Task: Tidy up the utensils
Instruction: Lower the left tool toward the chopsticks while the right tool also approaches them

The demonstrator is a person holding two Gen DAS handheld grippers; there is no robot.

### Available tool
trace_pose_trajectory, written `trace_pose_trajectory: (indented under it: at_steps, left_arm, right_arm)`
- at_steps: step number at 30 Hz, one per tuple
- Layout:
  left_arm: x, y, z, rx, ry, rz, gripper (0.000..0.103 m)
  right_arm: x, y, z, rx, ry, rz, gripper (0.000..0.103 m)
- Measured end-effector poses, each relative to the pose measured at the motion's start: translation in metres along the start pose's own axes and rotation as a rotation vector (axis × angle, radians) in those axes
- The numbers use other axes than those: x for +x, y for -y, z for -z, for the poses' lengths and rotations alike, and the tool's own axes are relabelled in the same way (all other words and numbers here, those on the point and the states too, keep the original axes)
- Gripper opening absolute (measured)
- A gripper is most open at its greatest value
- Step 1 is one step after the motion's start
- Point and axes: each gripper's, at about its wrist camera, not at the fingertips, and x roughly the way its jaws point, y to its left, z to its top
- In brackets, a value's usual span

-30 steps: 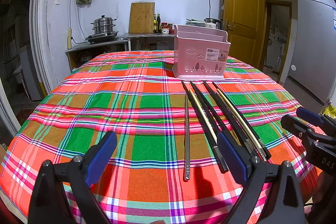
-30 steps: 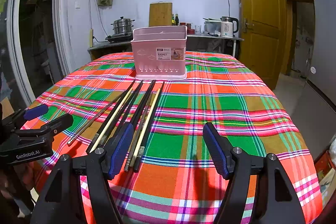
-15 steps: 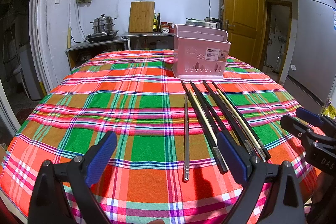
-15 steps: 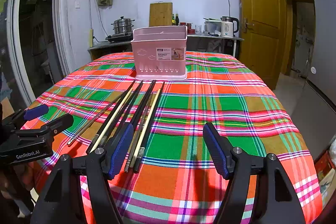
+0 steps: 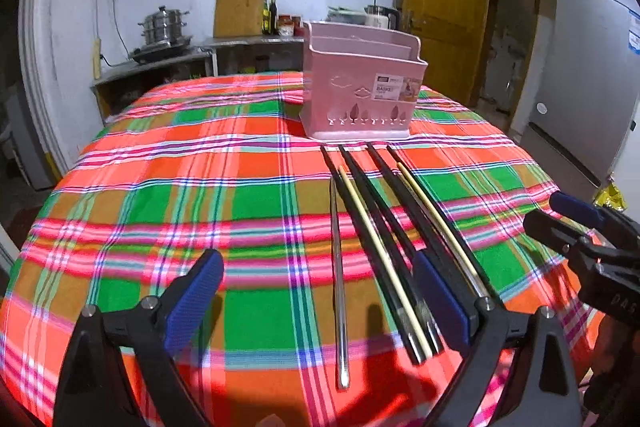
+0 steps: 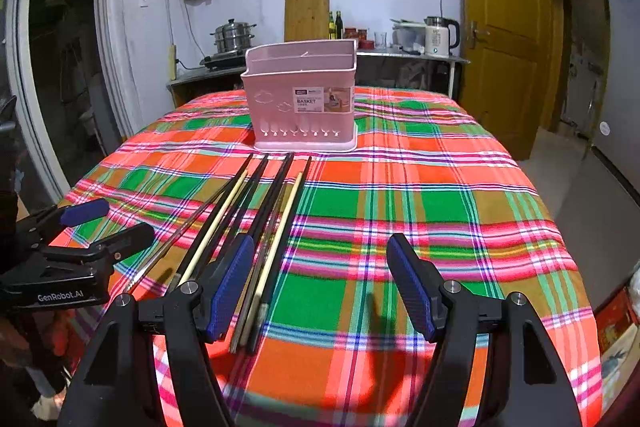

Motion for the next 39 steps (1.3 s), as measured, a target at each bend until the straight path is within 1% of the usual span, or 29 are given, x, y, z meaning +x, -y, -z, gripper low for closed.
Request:
trace_pose_trajectory:
  at_steps: [1, 3, 5, 7, 8, 10, 12, 13, 19, 21, 22, 23, 24, 32, 36, 38, 39]
  left_arm:
    - [0.005, 0.000, -0.004, 0.004, -0.016, -0.006, 0.091]
    - [0.017, -0.002, -0.011, 0.016, -0.050, -0.020, 0.091]
    - [0.031, -0.007, -0.017, -0.007, -0.102, -0.009, 0.091]
    - [0.043, -0.012, -0.019, -0.023, -0.143, 0.019, 0.091]
    - [0.049, -0.013, -0.021, -0.024, -0.157, 0.016, 0.090]
    - [0.058, -0.014, -0.022, -0.029, -0.181, 0.022, 0.087]
    - [0.068, -0.014, -0.022, -0.039, -0.219, 0.037, 0.084]
    - [0.071, -0.014, -0.023, -0.033, -0.221, 0.031, 0.084]
    - [0.077, -0.013, -0.030, -0.014, -0.220, 0.036, 0.075]
    - [0.079, -0.012, -0.032, -0.006, -0.216, 0.030, 0.069]
    - [0.080, -0.012, -0.033, -0.002, -0.219, 0.014, 0.061]
    - [0.080, -0.011, -0.033, 0.010, -0.219, -0.009, 0.057]
    - [0.081, -0.011, -0.033, 0.017, -0.214, -0.022, 0.056]
    - [0.083, -0.016, -0.037, 0.018, -0.206, -0.047, 0.042]
    - [0.083, -0.017, -0.037, 0.011, -0.204, -0.048, 0.040]
    - [0.083, -0.017, -0.038, 0.015, -0.205, -0.048, 0.039]
    - [0.084, -0.018, -0.038, 0.015, -0.204, -0.048, 0.039]
  right_arm:
    - [0.003, 0.000, -0.003, 0.001, -0.011, -0.003, 0.069]
    - [0.012, 0.002, -0.009, 0.010, -0.034, -0.016, 0.068]
    - [0.022, 0.002, -0.015, 0.013, -0.064, -0.021, 0.062]
    - [0.032, 0.002, -0.020, 0.010, -0.091, -0.027, 0.048]
    - [0.036, 0.002, -0.022, 0.007, -0.102, -0.029, 0.045]
    - [0.047, 0.001, -0.024, -0.004, -0.130, -0.025, 0.035]
    - [0.059, 0.000, -0.027, -0.006, -0.157, -0.042, 0.030]
    - [0.063, 0.000, -0.028, -0.005, -0.168, -0.047, 0.027]
    - [0.090, -0.001, -0.036, 0.002, -0.221, -0.092, 0.023]
    - [0.097, 0.000, -0.038, 0.008, -0.237, -0.101, 0.022]
    - [0.101, 0.000, -0.039, 0.010, -0.245, -0.104, 0.020]
    - [0.105, 0.000, -0.040, 0.011, -0.251, -0.107, 0.020]
    - [0.109, 0.000, -0.041, 0.011, -0.256, -0.108, 0.020]
    - [0.125, 0.002, -0.047, 0.024, -0.276, -0.113, 0.018]
    - [0.118, -0.003, -0.051, 0.013, -0.254, -0.130, 0.018]
    - [0.118, -0.009, -0.052, -0.003, -0.255, -0.148, 0.015]
    - [0.120, -0.011, -0.052, -0.010, -0.259, -0.153, 0.012]
